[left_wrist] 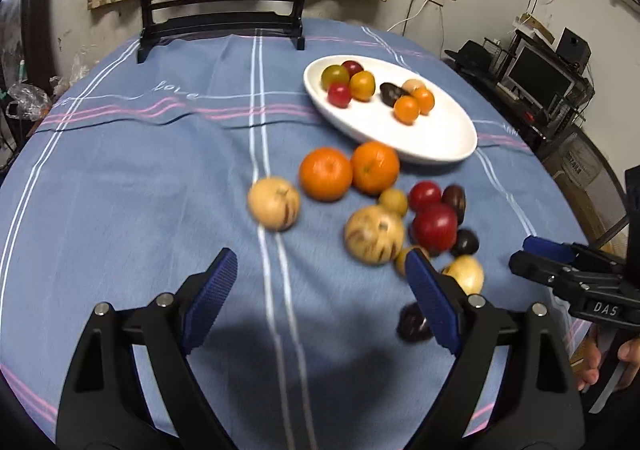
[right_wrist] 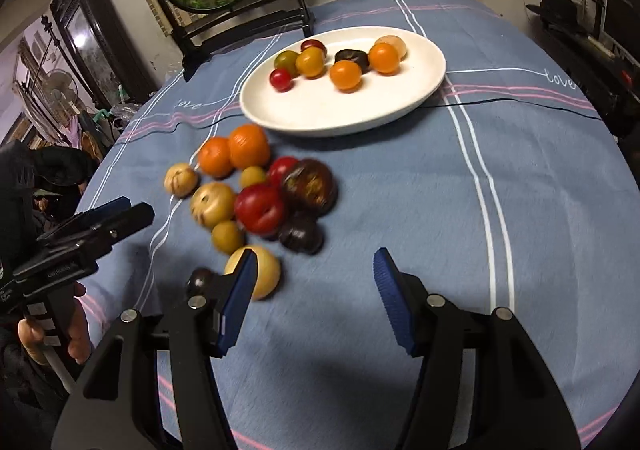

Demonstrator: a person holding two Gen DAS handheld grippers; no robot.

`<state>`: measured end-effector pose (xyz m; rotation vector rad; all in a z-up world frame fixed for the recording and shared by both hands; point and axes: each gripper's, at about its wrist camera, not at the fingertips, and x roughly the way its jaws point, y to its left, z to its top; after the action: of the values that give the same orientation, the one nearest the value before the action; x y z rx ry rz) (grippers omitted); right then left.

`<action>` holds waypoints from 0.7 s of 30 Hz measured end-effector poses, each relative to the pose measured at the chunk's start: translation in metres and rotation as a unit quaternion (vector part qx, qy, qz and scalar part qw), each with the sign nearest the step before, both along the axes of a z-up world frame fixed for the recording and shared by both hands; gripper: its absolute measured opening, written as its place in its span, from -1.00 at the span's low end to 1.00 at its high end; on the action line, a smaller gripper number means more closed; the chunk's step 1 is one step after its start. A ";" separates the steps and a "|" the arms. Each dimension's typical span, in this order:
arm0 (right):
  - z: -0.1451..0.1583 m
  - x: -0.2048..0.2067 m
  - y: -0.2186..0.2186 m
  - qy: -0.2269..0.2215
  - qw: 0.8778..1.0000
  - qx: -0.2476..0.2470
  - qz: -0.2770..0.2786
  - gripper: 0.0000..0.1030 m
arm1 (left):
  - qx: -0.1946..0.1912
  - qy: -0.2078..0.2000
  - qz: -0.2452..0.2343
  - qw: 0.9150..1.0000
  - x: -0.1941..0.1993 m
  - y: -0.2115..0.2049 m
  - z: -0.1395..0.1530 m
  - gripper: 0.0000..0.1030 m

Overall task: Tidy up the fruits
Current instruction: 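Grasp the pale pepino with the right tool while the left tool grasps a dark plum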

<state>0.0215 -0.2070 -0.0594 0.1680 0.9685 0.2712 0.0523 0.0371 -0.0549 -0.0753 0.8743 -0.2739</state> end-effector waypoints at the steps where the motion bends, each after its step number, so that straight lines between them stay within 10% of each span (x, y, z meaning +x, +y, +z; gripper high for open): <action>1: -0.002 -0.002 0.003 0.001 1.000 -0.002 0.004 0.19 | -0.001 0.000 -0.001 1.000 -0.007 0.001 -0.002 0.70; 21: -0.006 -0.006 0.020 -0.034 0.999 0.017 0.024 -0.25 | 0.024 -0.003 -0.066 0.998 -0.039 -0.037 -0.013 0.70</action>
<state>0.0159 -0.1868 -0.0654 0.1657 0.9017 0.3357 0.0134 -0.0002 -0.0683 0.0282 0.8811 -0.3769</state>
